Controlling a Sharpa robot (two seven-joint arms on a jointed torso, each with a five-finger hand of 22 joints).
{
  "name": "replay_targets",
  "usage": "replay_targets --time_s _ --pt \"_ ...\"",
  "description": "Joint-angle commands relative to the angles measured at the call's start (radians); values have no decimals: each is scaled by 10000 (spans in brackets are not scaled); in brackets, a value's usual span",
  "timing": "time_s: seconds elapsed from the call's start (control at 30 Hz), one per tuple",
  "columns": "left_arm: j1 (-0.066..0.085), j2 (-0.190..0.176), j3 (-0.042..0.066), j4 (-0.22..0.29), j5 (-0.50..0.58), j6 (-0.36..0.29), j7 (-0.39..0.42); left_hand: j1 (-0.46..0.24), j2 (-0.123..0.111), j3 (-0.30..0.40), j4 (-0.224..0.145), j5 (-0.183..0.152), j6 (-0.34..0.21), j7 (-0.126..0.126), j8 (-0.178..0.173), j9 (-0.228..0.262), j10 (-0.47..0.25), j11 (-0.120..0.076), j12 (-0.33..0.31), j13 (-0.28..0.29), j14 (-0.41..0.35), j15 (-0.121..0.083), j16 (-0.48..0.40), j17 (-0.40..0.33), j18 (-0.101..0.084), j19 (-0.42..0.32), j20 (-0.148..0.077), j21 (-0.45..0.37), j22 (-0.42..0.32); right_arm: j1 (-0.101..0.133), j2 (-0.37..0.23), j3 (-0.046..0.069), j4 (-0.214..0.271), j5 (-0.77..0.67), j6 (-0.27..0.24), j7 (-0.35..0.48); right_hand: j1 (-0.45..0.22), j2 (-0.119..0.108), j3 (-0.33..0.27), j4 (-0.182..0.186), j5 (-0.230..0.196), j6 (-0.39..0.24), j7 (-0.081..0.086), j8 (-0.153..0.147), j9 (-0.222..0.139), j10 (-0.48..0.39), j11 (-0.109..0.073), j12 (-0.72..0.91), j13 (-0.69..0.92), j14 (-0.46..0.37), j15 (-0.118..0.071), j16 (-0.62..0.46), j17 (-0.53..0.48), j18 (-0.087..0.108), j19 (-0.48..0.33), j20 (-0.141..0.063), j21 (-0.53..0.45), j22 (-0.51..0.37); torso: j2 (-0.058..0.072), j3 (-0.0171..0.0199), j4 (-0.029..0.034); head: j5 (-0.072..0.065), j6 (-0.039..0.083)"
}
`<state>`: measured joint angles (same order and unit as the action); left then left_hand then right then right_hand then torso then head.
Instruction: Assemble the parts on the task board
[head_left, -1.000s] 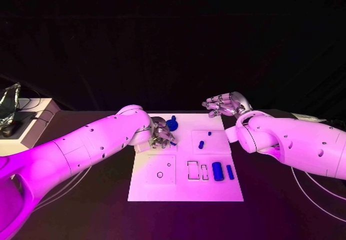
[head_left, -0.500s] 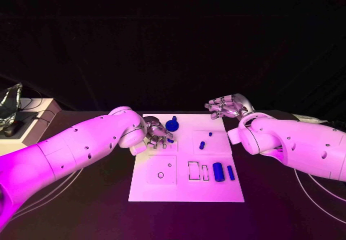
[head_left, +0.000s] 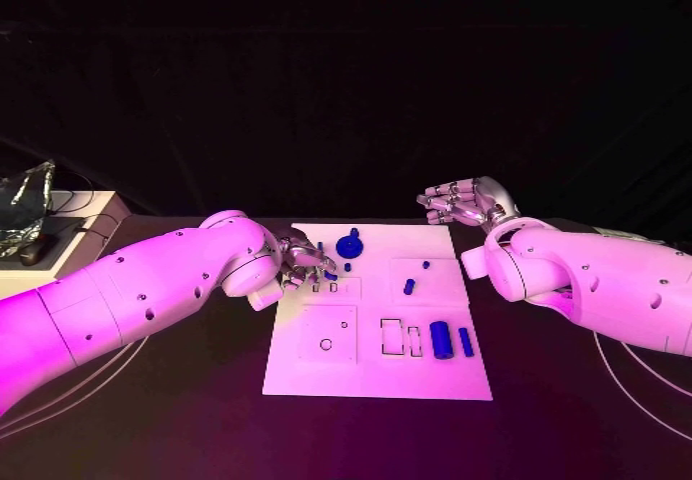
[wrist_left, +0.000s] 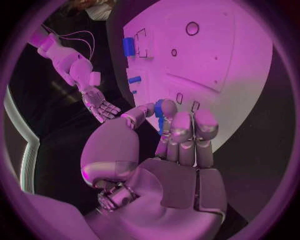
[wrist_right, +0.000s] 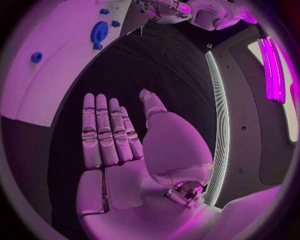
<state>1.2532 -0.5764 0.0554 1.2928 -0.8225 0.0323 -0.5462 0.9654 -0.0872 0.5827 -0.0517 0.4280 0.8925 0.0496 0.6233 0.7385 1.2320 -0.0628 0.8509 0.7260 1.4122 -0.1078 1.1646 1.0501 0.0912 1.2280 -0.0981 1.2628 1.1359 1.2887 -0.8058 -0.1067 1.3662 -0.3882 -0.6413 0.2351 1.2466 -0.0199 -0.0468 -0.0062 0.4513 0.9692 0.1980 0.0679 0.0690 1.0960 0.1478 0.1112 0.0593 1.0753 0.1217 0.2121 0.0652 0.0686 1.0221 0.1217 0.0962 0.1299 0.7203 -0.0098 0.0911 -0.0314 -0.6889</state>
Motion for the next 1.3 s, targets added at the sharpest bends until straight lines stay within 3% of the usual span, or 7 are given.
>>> replay_targets --time_s 0.03,0.23,0.3,0.4,0.63,0.77,1.3 --pt "-3 -32 -47 124 -487 -440 -254 -16 91 1223 -1145 15 546 -448 33 351 173 -70 -54 43 68 -14 -133 -122 -113 82 -24 -13 46 44 75 4 -157 271 447 784 52 22 18 -94 61 -101 -6 -48 -11 -103 18 -172 -1 208 90 -840 -15 -176 -294 104 -119 -214 -8 2 17 64 -38" --pt "-8 23 -302 208 -1074 -818 -300 -73 64 1310 -1173 20 586 -469 38 412 266 -92 -145 150 89 -39 -160 -230 -145 162 -70 -30 136 143 303 8 -641 411 674 1224 70 48 65 -150 113 -242 31 -64 -11 -293 121 -437 -6 172 227 -1506 -27 -287 -842 271 -234 -489 -23 8 8 116 -85" --pt "-10 90 -374 173 -1178 -916 -312 -65 64 1303 -1169 22 598 -471 13 419 285 -95 -185 216 83 -43 -137 -255 -146 175 -70 -57 169 168 411 8 -844 463 763 1358 96 70 118 -216 126 -888 51 -108 -83 -478 184 -489 -13 -76 310 -1518 -41 -337 -1178 374 -262 -600 -34 11 7 112 -98" --pt "-15 206 -459 75 -1318 -1005 -331 -60 61 1306 -1173 20 604 -474 16 423 292 -97 -187 224 82 -43 -138 -265 -148 191 -65 -46 190 194 579 10 -1146 528 895 1500 98 122 190 -320 123 -1289 44 -130 -115 -675 235 -517 -18 -277 384 -1523 -54 -94 -1184 509 -214 -613 -31 16 -7 119 -92" --pt "-22 489 -680 -244 -1422 -1071 -339 -63 89 1333 -1150 -20 587 -463 9 456 293 -89 -242 306 72 -38 -109 -307 -131 211 -36 -71 260 223 853 14 -1580 621 1074 1685 160 165 227 -360 96 -1870 133 -158 -148 -924 322 -530 -17 -455 456 -1526 -55 -14 -1264 590 -242 -618 -19 20 23 91 -87" --pt "-24 599 -751 -350 -1481 -1092 -328 -53 107 1335 -1153 -38 565 -455 18 476 277 -83 -252 334 63 -34 -104 -322 -128 211 -30 -81 287 227 895 21 -1643 704 1145 1688 160 164 221 -366 104 -1972 172 -162 -152 -954 341 -528 -16 -476 465 -1522 -55 4 -1291 614 -241 -617 -3 18 18 108 -96" --pt "-25 718 -826 -380 -1688 -587 -391 20 120 1272 -1143 -66 570 -448 -3 471 290 -74 -292 388 58 -19 -80 -345 -136 219 -18 -117 357 232 836 26 -1459 1165 1360 1528 127 180 196 -354 117 -2199 229 -171 -161 -1177 387 -534 -22 -602 512 -1523 -55 -6 -1462 672 -254 -621 -10 24 -4 114 -168"
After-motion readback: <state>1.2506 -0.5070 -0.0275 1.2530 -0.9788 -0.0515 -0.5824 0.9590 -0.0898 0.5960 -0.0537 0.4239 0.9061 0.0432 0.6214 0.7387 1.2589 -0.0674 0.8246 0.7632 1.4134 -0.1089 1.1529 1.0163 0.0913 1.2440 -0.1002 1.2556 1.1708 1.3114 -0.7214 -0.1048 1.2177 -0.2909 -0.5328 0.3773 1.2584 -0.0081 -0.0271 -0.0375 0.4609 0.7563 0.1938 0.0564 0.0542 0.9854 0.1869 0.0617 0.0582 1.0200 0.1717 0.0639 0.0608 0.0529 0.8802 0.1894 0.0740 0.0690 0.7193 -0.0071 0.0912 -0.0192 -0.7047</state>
